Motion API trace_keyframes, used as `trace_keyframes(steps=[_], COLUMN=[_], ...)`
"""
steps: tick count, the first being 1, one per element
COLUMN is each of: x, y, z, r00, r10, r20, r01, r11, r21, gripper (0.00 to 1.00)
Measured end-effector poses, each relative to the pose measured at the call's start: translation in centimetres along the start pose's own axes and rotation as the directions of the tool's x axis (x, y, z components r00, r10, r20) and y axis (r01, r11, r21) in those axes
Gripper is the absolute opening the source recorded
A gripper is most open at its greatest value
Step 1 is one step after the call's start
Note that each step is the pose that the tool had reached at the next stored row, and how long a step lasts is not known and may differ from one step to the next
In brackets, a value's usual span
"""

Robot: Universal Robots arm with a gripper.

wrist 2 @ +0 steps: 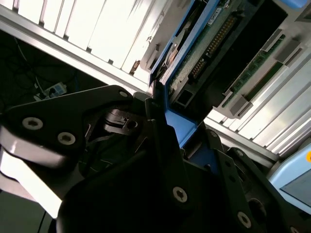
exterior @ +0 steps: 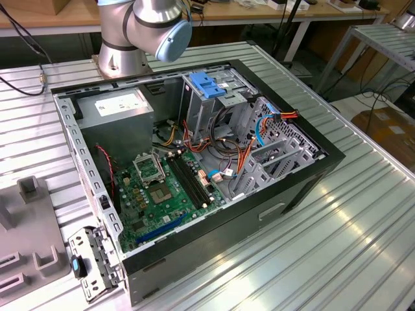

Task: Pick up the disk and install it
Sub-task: 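Pick up the disk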

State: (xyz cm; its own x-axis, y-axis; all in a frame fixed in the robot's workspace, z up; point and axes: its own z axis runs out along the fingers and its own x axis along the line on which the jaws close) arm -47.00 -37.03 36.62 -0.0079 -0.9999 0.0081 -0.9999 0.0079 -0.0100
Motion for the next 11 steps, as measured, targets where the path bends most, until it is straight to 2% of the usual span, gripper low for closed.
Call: trace_keyframes(steps=[5,7,11], x=[0.01,0.01,0.02], y=[-0.01,-0.01,-0.02], z=[-1.0,-1.68,-2.48], r00=[1.0,1.0,1.0], r10=[0.0,0.0,0.0], r20=[0.0004,0.0025,0.0057], r01=[0.0,0.0,0.0], r11=[1.0,1.0,1.0], r21=[0.0001,0.0,0.0001], gripper=[0.37,0.37,0.37])
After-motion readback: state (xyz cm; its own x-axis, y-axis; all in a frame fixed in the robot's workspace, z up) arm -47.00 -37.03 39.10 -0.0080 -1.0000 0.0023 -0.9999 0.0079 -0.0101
